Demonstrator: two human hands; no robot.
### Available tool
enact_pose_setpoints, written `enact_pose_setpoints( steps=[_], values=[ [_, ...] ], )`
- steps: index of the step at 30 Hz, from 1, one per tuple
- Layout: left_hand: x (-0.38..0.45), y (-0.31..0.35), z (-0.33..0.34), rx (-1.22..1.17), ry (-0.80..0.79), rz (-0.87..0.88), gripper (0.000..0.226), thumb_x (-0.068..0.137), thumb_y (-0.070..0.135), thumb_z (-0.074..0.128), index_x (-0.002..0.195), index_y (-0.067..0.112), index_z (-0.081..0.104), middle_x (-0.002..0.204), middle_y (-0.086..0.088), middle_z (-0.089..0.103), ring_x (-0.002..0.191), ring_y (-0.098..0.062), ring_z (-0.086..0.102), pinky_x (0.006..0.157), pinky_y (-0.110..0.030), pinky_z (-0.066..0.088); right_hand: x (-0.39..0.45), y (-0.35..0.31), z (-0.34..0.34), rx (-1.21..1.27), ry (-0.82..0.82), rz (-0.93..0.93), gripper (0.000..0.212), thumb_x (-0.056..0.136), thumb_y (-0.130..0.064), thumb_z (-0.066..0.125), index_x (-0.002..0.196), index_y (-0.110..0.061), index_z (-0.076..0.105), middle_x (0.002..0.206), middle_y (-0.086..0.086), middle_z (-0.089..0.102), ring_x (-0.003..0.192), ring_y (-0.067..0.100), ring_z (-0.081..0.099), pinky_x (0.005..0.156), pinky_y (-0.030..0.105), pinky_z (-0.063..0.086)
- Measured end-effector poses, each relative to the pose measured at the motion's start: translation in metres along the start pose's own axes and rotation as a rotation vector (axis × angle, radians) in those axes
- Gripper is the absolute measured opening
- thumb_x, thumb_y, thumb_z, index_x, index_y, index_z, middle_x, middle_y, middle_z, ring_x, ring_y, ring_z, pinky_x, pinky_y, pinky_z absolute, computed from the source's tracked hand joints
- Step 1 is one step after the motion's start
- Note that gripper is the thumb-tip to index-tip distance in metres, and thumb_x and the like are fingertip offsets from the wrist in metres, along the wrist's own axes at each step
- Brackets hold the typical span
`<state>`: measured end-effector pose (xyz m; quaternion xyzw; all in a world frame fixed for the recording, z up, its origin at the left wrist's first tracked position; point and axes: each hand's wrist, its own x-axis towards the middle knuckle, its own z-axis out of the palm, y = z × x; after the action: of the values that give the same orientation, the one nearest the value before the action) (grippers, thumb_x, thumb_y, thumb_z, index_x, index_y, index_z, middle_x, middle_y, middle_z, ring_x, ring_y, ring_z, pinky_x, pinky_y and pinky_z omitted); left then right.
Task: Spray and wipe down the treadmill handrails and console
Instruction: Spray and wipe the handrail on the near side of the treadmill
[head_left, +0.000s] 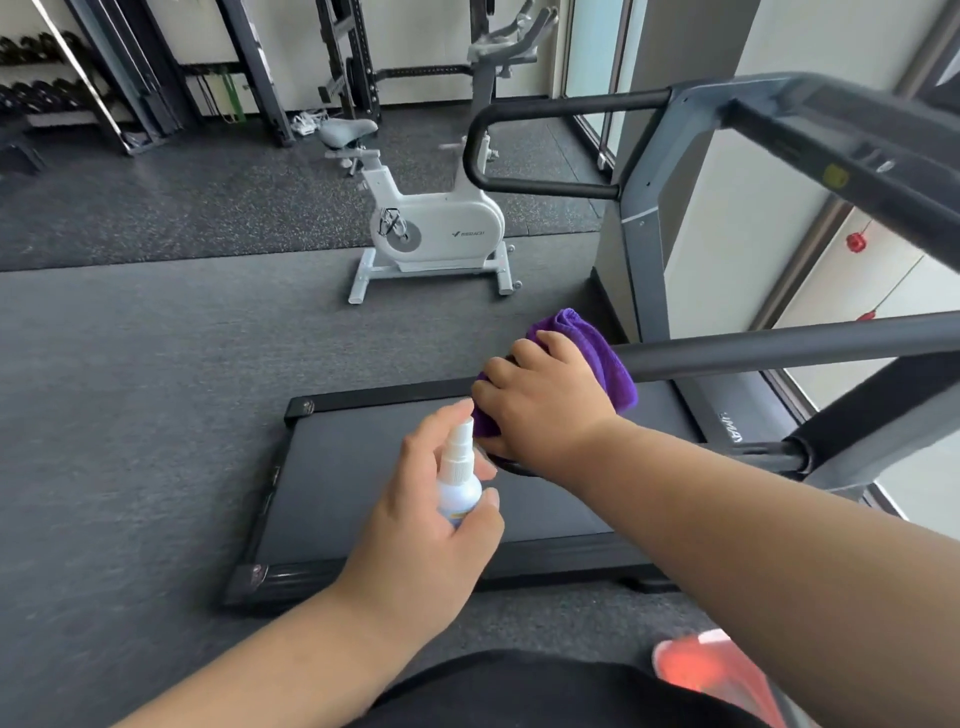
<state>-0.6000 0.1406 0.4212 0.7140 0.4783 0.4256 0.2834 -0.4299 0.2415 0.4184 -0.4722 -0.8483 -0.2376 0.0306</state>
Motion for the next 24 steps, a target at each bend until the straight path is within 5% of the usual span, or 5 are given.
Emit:
enact_pose_setpoints(
  steps=[5, 11, 16, 19, 24],
  values=[
    [-0.002, -0.012, -0.013, -0.024, -0.026, 0.028, 0.076, 0.077, 0.021, 0.063, 0.12, 0.075, 0.032, 0.104, 0.021, 0.063, 0.097, -0.005, 0.062, 0.076, -0.004, 0.042, 0.004, -0.023, 0.012, -0.042, 0.028, -0.113, 0.02, 0.081, -0.032, 0.052, 0.072, -0.02, 0.065, 0.071, -0.003, 0.055, 0.074, 0.026, 0.048, 0.084, 0.041, 0.043],
    [-0.005, -0.024, -0.026, -0.021, -0.048, 0.078, 0.08, 0.076, 0.02, 0.066, 0.126, 0.073, 0.033, 0.105, 0.017, 0.065, 0.099, -0.008, 0.064, 0.08, -0.005, 0.044, -0.001, -0.064, 0.033, 0.008, -0.332, -0.318, 0.022, 0.089, -0.037, 0.045, 0.096, -0.025, 0.061, 0.102, -0.009, 0.063, 0.105, 0.023, 0.054, 0.101, 0.038, 0.034],
    [-0.003, -0.016, -0.035, -0.097, -0.031, 0.177, 0.075, 0.078, 0.026, 0.066, 0.133, 0.065, 0.033, 0.101, 0.014, 0.065, 0.095, -0.01, 0.064, 0.078, -0.009, 0.048, 0.001, -0.072, 0.001, 0.47, 0.042, -0.043, 0.028, 0.07, -0.024, 0.064, 0.069, -0.024, 0.036, 0.063, -0.001, 0.052, 0.063, 0.026, 0.053, 0.07, 0.038, 0.044],
    [-0.002, -0.001, -0.029, -0.134, -0.055, 0.237, 0.072, 0.077, 0.03, 0.061, 0.135, 0.062, 0.033, 0.1, 0.015, 0.065, 0.092, -0.008, 0.066, 0.076, -0.008, 0.049, -0.013, -0.069, -0.011, 0.731, 0.288, 0.144, 0.01, 0.073, -0.02, 0.067, 0.075, -0.016, 0.058, 0.066, 0.001, 0.056, 0.062, 0.026, 0.052, 0.07, 0.037, 0.045],
    [-0.004, 0.017, -0.003, -0.127, -0.115, 0.277, 0.071, 0.075, 0.033, 0.061, 0.133, 0.063, 0.034, 0.102, 0.014, 0.068, 0.081, -0.003, 0.069, 0.074, -0.014, 0.054, -0.07, -0.042, -0.025, 1.146, 0.397, 0.572, 0.021, 0.078, -0.042, 0.068, 0.09, -0.025, 0.068, 0.075, -0.004, 0.067, 0.071, 0.014, 0.062, 0.071, 0.03, 0.048]
  ],
)
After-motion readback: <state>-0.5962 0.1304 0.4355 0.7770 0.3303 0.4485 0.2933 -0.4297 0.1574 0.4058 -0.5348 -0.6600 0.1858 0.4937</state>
